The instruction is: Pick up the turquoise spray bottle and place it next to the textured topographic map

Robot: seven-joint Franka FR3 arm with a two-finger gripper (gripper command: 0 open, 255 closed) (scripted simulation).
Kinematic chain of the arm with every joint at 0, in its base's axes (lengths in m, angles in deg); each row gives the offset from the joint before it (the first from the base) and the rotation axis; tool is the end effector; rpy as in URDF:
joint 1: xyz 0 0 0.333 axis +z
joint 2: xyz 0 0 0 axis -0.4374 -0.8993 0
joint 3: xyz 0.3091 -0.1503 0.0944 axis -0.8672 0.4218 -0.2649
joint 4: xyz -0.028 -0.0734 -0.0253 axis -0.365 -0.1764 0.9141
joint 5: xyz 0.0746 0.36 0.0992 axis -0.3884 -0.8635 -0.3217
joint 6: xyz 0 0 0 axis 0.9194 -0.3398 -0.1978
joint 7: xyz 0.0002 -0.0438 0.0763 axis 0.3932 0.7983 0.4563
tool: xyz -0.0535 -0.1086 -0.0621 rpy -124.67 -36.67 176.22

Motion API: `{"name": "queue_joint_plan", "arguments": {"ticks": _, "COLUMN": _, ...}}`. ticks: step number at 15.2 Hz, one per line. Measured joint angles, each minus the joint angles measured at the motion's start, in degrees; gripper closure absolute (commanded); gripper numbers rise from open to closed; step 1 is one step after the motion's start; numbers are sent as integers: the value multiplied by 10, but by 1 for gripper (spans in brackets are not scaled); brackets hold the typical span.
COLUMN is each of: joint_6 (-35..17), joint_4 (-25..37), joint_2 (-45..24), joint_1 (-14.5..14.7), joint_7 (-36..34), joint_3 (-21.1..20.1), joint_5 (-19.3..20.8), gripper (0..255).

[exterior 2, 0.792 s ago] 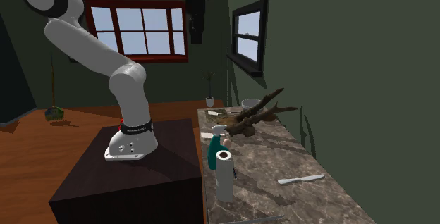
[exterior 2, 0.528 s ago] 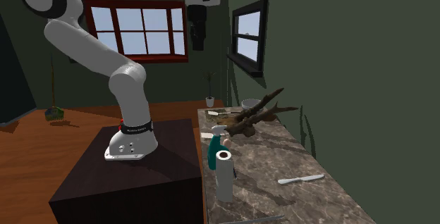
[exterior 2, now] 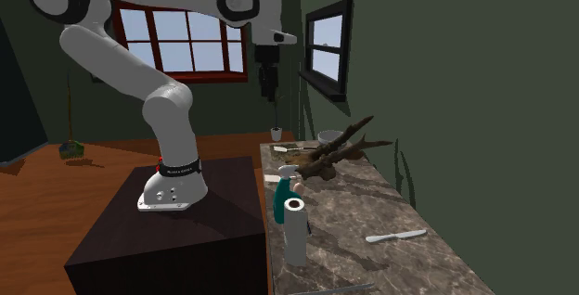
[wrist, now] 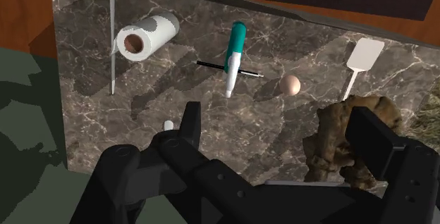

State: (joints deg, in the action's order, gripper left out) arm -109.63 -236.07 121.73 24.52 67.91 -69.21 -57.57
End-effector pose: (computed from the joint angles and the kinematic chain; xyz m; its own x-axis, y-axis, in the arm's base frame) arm 0.2600 -0.0288 0.4996 0.9953 0.0926 -0.0299 0.0942 -0.9939 0.0580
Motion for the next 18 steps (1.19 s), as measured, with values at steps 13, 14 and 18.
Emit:
{"name": "queue_joint_plan", "arguments": {"ticks": 13, "joint_6": -332, "joint_4": -144, "joint_2": -180, "joint_1": -17, "joint_7": 5, "joint_3": 49, "joint_5": 9, "gripper": 0}}
{"name": "queue_joint_plan", "arguments": {"ticks": 14, "joint_6": -361, "joint_4": -149, "joint_2": -204, "joint_1": -16, "joint_7": 5, "joint_3": 52, "joint_5": 8, "gripper": 0}}
{"name": "queue_joint_plan", "arguments": {"ticks": 18, "joint_6": -459, "joint_4": -151, "joint_2": -297, "joint_1": -9, "joint_7": 10, "joint_3": 63, "joint_5": -5, "gripper": 0}}
